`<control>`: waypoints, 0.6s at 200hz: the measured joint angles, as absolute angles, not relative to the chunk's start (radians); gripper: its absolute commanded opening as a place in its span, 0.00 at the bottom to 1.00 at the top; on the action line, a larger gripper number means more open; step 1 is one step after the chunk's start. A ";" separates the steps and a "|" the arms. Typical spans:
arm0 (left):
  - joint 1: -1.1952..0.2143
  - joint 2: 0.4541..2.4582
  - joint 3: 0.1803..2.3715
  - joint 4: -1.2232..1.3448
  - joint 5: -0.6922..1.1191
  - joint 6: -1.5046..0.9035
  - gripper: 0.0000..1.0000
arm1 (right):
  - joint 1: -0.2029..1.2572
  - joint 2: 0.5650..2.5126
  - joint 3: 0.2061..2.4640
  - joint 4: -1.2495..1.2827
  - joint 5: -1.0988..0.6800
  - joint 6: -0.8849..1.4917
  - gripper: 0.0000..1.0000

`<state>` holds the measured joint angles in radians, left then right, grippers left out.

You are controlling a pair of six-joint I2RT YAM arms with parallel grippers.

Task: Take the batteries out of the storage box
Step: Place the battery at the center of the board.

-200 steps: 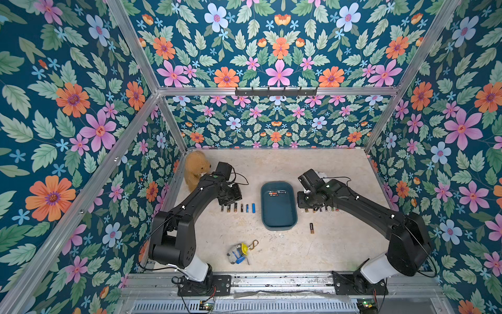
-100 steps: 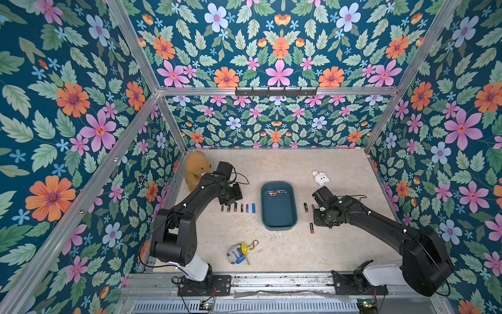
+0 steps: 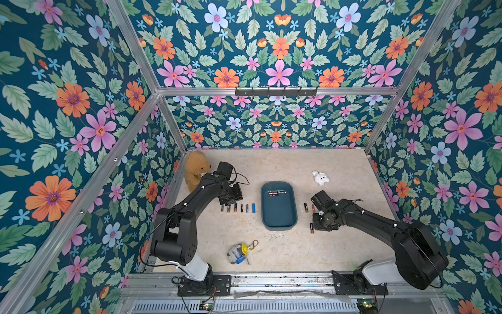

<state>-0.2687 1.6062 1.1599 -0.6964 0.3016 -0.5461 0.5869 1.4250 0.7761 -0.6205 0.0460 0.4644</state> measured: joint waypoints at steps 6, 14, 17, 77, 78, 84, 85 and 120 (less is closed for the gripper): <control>-0.269 1.606 1.160 -0.696 0.302 -0.546 0.43 | 0.587 1.429 0.776 -0.617 0.043 0.464 0.13; -0.269 1.606 1.160 -0.696 0.302 -0.546 0.43 | 0.587 1.436 0.777 -0.613 0.035 0.456 0.13; -0.269 1.606 1.160 -0.696 0.302 -0.546 0.43 | 0.587 1.439 0.777 -0.612 0.033 0.454 0.13; -0.270 1.607 1.158 -0.696 0.302 -0.546 0.43 | 0.587 1.462 0.775 -0.610 0.025 0.450 0.13; -0.270 1.607 1.158 -0.696 0.302 -0.546 0.43 | 0.587 1.463 0.775 -0.610 0.025 0.450 0.13; -0.270 1.607 1.158 -0.696 0.302 -0.546 0.43 | 0.587 1.464 0.774 -0.610 0.025 0.450 0.13; -0.270 1.607 1.158 -0.696 0.302 -0.546 0.43 | 0.587 1.464 0.773 -0.610 0.025 0.450 0.13; -0.270 1.607 1.156 -0.696 0.302 -0.546 0.43 | 0.587 1.475 0.773 -0.612 0.025 0.451 0.13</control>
<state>-0.2695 1.6073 1.1561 -0.6964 0.3016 -0.5465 0.5869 1.4754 0.7727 -0.6117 0.0250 0.4511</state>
